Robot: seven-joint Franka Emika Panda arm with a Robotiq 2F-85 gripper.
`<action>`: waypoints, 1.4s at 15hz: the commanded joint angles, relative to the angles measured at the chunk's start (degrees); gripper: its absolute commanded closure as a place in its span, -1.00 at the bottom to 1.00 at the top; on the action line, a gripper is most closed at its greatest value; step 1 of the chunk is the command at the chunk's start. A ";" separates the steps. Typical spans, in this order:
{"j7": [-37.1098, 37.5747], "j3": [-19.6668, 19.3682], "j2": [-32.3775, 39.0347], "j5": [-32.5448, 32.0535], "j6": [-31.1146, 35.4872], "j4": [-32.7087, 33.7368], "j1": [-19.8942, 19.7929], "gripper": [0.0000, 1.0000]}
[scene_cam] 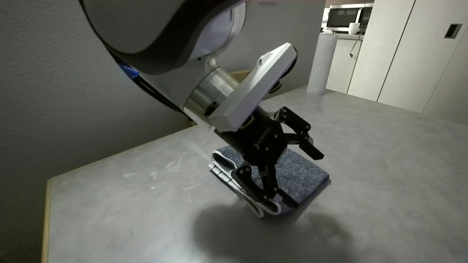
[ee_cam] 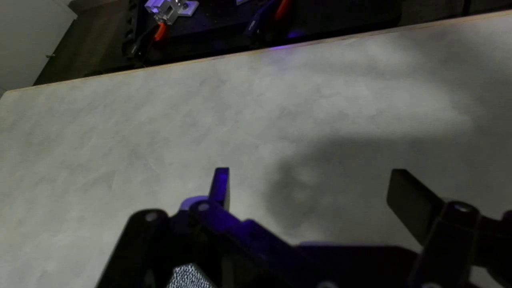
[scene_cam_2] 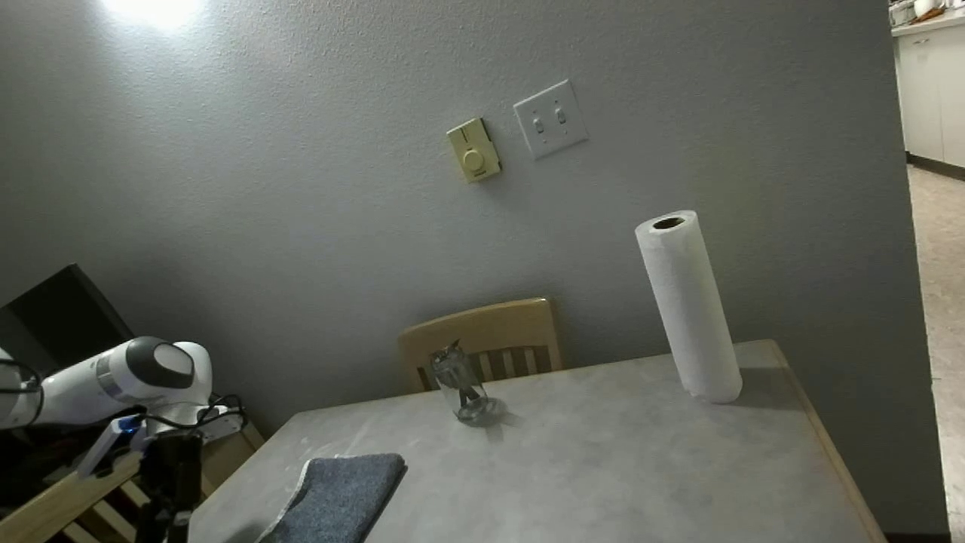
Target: Fold the towel then unfold it
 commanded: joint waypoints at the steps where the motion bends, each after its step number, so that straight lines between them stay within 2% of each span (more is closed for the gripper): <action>1: 0.00 0.00 0.00 0.00 0.00 0.00 0.00 -1.00; 4: 1.54 -0.56 0.72 -0.09 -1.06 0.81 0.16 -1.00; 9: 7.98 -2.13 5.84 -0.73 -3.34 5.27 0.82 -1.00; 13: 4.06 -1.96 10.05 -2.40 -1.37 9.46 0.75 -1.00; 16: 0.03 -1.99 10.70 -5.09 0.64 10.57 0.55 -1.00; 17: 3.02 -1.46 9.44 -3.35 0.17 7.61 0.27 -1.00; 21: 1.68 -1.54 9.80 -4.15 0.34 9.02 0.27 -1.00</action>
